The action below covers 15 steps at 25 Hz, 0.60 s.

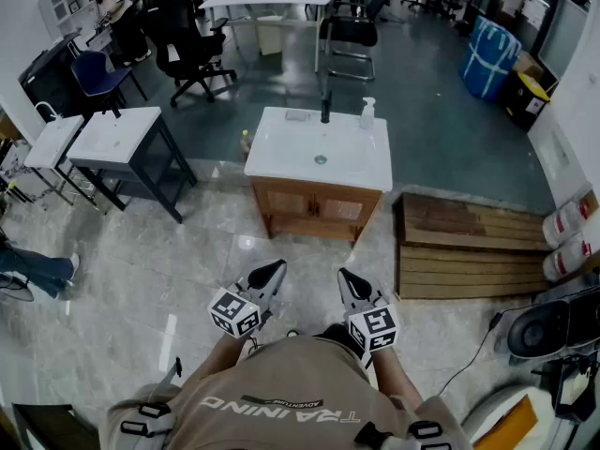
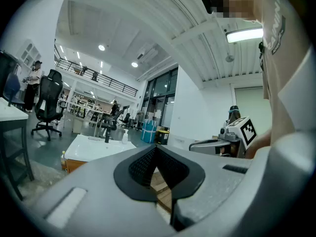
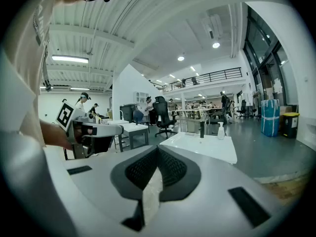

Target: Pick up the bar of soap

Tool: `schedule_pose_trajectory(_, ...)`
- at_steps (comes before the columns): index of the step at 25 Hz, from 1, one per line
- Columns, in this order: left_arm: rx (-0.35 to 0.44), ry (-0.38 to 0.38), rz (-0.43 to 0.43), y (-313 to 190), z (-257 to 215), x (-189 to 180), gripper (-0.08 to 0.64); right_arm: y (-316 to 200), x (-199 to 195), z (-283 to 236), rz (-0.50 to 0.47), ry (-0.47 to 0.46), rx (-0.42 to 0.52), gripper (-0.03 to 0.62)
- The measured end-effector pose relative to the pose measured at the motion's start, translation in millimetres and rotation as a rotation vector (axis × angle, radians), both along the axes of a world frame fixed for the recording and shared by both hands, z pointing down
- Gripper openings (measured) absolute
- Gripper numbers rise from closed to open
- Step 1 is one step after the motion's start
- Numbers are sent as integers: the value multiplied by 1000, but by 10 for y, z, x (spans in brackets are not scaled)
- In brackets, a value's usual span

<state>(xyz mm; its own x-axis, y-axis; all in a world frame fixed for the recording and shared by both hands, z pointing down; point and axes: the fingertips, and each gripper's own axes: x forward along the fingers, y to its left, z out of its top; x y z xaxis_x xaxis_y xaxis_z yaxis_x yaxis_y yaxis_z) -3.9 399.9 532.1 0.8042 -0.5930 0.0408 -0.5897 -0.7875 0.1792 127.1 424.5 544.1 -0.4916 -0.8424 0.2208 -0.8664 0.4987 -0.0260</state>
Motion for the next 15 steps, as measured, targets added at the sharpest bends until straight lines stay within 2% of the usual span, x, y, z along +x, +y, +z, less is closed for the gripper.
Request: schedule_pose_trajectory(15, 25, -4, -55, -177, -70, -134, 0, -280, 18, -46, -4, 15, 32, 5)
